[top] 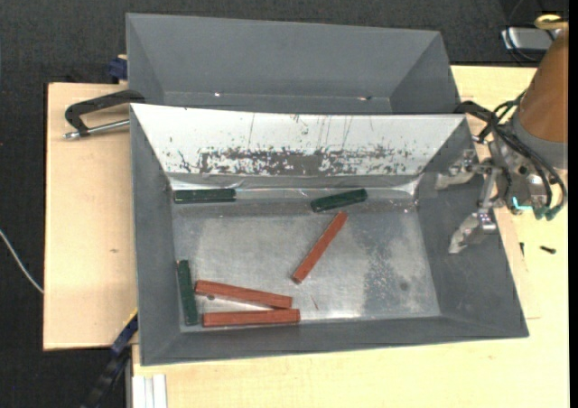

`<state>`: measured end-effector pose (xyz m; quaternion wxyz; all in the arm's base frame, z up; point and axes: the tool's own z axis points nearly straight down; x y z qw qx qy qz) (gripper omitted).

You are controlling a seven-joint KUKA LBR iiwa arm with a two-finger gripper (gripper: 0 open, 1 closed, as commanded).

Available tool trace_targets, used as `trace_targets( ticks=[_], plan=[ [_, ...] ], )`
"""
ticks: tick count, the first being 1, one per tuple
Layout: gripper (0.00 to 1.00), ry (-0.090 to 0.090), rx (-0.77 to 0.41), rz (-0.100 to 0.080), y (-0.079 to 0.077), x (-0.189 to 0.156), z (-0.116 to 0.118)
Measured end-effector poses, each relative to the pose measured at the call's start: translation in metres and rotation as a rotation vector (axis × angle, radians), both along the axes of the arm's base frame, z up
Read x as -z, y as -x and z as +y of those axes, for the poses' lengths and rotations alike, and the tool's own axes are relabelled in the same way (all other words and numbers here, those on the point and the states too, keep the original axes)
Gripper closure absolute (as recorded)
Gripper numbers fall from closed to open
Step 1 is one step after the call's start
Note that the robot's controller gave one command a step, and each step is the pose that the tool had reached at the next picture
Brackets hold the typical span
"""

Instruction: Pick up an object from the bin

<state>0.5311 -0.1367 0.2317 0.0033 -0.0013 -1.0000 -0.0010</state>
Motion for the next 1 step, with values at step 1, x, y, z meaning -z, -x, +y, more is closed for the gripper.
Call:
trace_targets(
  ticks=[1],
  plan=[
    [0.00,0.002,-0.003,-0.009,-0.0017,-0.0046,0.0008]
  ],
)
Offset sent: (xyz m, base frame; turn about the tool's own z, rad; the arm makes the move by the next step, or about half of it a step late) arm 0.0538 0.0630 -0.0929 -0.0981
